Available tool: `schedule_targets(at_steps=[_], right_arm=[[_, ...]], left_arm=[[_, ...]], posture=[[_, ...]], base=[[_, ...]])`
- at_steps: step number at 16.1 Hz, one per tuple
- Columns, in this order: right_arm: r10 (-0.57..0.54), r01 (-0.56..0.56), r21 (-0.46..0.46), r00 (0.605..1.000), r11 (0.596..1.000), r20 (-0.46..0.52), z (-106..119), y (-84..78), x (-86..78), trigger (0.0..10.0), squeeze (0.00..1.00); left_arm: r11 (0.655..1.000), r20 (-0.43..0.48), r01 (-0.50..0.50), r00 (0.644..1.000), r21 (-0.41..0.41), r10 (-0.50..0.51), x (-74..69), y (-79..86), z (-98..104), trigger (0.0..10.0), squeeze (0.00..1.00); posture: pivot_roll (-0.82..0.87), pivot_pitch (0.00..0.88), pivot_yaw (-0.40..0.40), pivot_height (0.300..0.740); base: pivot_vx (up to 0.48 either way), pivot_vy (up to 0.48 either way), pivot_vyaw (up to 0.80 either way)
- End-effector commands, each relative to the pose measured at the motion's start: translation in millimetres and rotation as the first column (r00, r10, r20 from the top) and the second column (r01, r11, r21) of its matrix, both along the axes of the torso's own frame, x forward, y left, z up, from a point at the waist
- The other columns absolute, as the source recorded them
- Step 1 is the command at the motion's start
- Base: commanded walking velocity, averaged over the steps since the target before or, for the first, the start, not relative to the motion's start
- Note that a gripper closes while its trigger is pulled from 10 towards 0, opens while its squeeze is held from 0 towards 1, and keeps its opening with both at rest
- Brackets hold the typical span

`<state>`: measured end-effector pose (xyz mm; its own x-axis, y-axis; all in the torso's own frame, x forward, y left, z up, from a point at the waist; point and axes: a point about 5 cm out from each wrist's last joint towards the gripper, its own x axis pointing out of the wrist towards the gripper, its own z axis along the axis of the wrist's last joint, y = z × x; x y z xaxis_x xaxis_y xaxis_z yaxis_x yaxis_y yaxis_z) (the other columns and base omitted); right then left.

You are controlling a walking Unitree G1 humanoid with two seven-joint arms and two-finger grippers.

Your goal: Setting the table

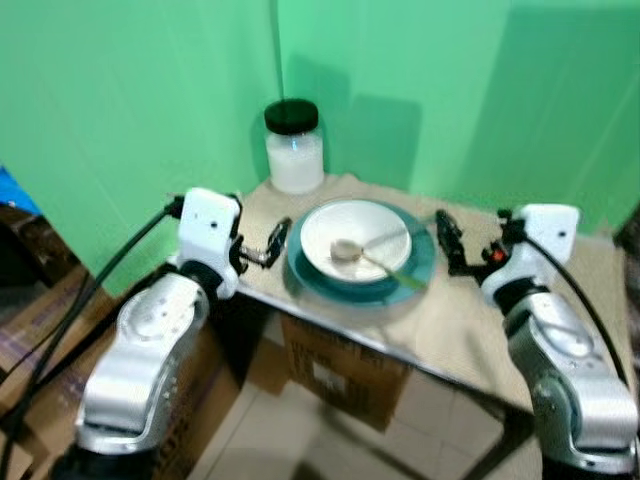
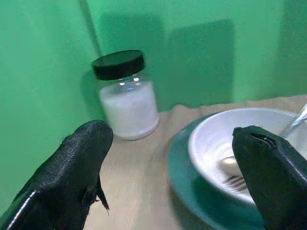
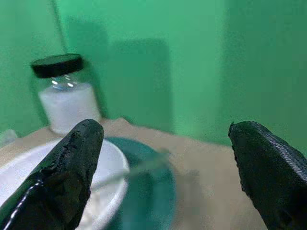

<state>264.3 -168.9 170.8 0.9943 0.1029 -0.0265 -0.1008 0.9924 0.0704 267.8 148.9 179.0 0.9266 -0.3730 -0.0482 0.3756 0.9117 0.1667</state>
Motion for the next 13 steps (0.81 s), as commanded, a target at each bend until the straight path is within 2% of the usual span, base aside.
schedule_targets(at_steps=[1, 2, 4, 5, 6, 7, 8, 13], right_arm=[[0.025, -0.024, 0.019, 0.999, 1.000, -0.039, 1.1, 3.5, 2.2, 10.0, 0.00], [0.017, -0.016, 0.016, 0.998, 1.000, -0.060, 0.8, 0.5, 3.2, 10.0, 0.00], [0.048, -0.038, 0.080, 0.991, 0.996, -0.126, -2.0, -5.2, 5.6, 10.0, 0.00], [0.083, -0.054, 0.146, 0.976, 0.988, -0.200, -6.1, -9.3, 5.8, 10.0, 0.00], [0.105, -0.068, 0.169, 0.970, 0.983, -0.219, -6.9, -10.2, 5.7, 10.0, 0.00], [0.149, -0.104, 0.184, 0.956, 0.977, -0.253, -6.9, -12.4, 5.6, 10.0, 0.00], [0.188, -0.139, 0.167, 0.925, 0.976, -0.330, -7.0, -18.3, 5.9, 10.0, 0.00], [0.301, -0.211, 0.237, 0.838, 0.948, -0.455, 11.7, -47.7, 15.7, 10.0, 0.00]], left_arm=[[1.000, -0.019, 0.013, 1.000, 0.024, -0.013, 0.4, 7.4, -3.4, 10.0, 0.00], [0.999, -0.021, 0.018, 1.000, 0.028, -0.018, 0.4, 8.3, -4.1, 10.0, 0.00], [0.999, -0.027, 0.031, 0.999, 0.032, -0.030, 2.2, 9.0, -4.8, 10.0, 0.00], [0.998, -0.031, 0.055, 0.998, 0.037, -0.054, 3.8, 7.0, -5.2, 10.0, 0.00], [0.997, -0.033, 0.063, 0.998, 0.037, -0.062, 4.2, 6.1, -5.5, 10.0, 0.00], [0.995, -0.038, 0.087, 0.996, 0.045, -0.086, 4.3, 4.4, -6.8, 10.0, 0.00], [0.994, -0.043, 0.105, 0.994, 0.040, -0.103, 3.8, 3.2, -8.6, 10.0, 0.00], [0.977, -0.079, 0.198, 0.978, 0.075, -0.192, 1.2, 4.4, -10.8, 10.0, 0.00]], posture=[[0.08, 0.000, 0.047, 0.740], [0.08, 0.000, 0.048, 0.740], [0.07, 0.000, 0.054, 0.740], [0.07, 0.000, 0.056, 0.740], [0.06, 0.000, 0.058, 0.740], [0.06, 0.000, 0.061, 0.740], [0.06, 0.000, 0.060, 0.740], [0.05, 0.000, 0.051, 0.740]], base=[[0.349, 0.000, 0.00], [0.349, 0.000, 0.00], [0.343, 0.000, 0.00], [0.337, 0.000, 0.00], [0.334, 0.000, 0.00], [0.296, 0.000, 0.00], [0.000, 0.000, 0.00], [0.000, 0.000, 0.00]])
